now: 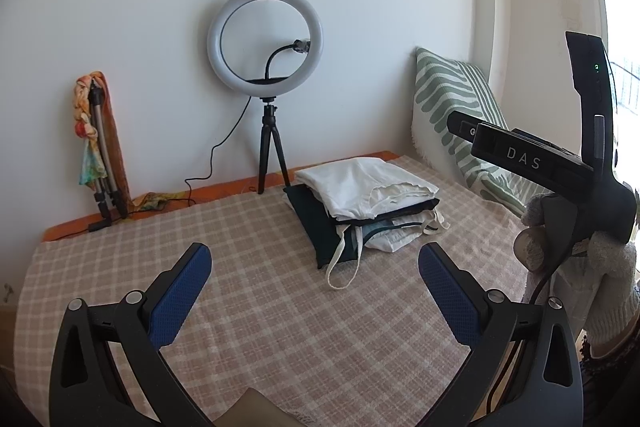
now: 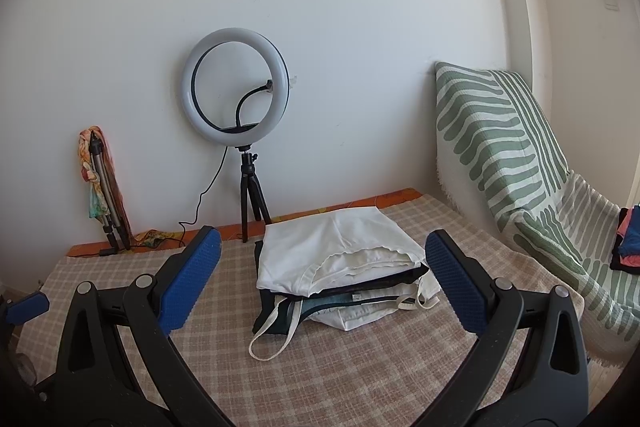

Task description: Fold small clothes

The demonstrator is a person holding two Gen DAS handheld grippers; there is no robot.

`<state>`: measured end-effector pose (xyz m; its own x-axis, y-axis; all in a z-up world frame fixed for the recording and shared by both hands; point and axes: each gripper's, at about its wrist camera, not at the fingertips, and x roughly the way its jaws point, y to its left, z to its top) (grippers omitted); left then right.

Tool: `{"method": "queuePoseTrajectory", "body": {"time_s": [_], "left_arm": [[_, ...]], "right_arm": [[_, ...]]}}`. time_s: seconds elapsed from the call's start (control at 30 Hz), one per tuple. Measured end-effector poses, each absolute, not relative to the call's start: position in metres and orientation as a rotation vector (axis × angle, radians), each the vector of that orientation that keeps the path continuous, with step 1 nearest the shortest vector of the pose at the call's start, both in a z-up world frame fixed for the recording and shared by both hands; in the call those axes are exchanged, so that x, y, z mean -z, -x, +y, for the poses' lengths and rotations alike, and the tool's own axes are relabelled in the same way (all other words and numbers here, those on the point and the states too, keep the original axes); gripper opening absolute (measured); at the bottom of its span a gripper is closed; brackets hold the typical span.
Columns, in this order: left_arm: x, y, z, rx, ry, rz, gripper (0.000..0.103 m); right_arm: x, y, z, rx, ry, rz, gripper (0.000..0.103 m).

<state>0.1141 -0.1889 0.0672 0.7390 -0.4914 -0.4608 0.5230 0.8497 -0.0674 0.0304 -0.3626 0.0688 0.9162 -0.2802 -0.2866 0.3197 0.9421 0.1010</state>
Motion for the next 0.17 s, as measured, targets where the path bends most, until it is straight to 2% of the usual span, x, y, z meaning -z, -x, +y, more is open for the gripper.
{"method": "queuePoseTrajectory", "body": {"time_s": [0.17], "left_arm": [[-0.0642, -0.1143, -0.1867, 0.562, -0.065, 0.497, 0.103]], "right_arm": [[-0.066, -0.0338, -0.3651, 0.31, -0.147, 0.278, 0.103]]}}
